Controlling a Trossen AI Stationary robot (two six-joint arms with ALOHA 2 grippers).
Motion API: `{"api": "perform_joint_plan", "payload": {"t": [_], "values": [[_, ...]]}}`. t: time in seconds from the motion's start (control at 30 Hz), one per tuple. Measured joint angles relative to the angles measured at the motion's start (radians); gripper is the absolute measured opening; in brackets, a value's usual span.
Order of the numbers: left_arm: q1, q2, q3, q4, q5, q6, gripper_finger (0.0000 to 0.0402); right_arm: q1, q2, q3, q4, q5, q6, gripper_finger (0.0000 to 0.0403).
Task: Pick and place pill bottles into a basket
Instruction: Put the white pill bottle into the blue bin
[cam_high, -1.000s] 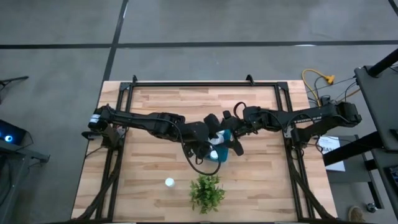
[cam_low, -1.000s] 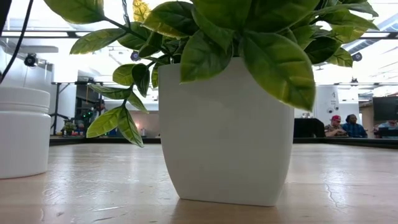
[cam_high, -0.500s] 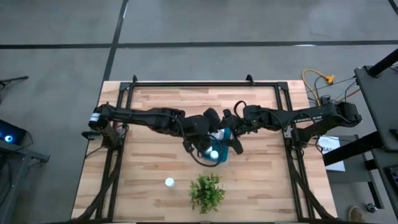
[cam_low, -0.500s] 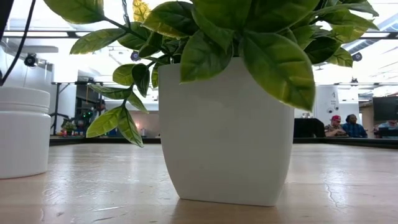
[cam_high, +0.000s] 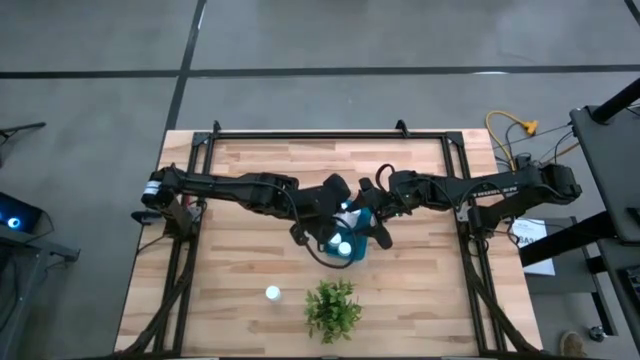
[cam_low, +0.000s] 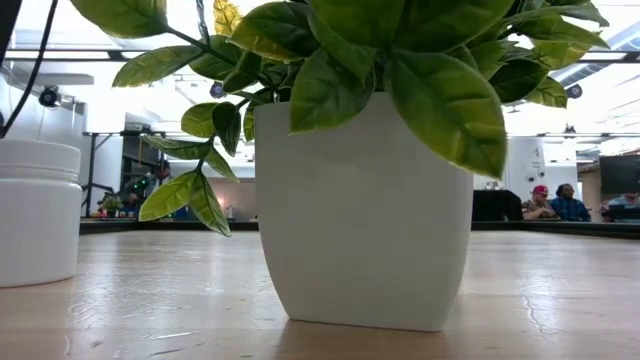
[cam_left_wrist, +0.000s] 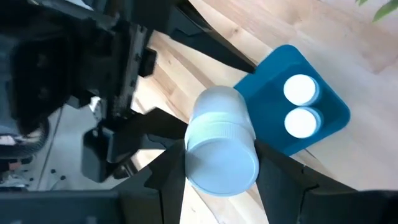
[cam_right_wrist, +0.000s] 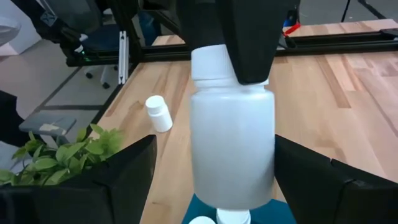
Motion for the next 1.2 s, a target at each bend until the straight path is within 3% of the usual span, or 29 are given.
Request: {"api": "perform_joint_plan", "payload": {"t": [0.53, 0.77, 0.9, 1.13, 1.2], "values": [[-0.015, -0.073, -0.011, -0.148, 0.055, -0.166, 0.0147, -0.056, -0.001, 0.000, -0.051, 0.036, -0.014, 0.0281], [-0.017, -0.107, -0.051, -0.148, 0.090, -0.207, 0.0147, -0.109, -0.004, 0.000, -0.086, 0.062, -0.039, 0.0254], [-0.017, -0.135, -0.117, -0.128, 0.090, -0.209, 0.0147, -0.130, -0.011, 0.000, -0.121, 0.063, -0.069, 0.0197], [-0.003, -0.193, -0.293, 0.040, 0.084, -0.208, 0.0147, -0.135, -0.054, 0.000, -0.173, 0.056, -0.116, 0.0032], [0.005, -0.213, -0.339, 0.102, 0.078, -0.208, 0.0147, -0.134, -0.083, 0.000, -0.189, 0.055, -0.117, 0.0017]]}}
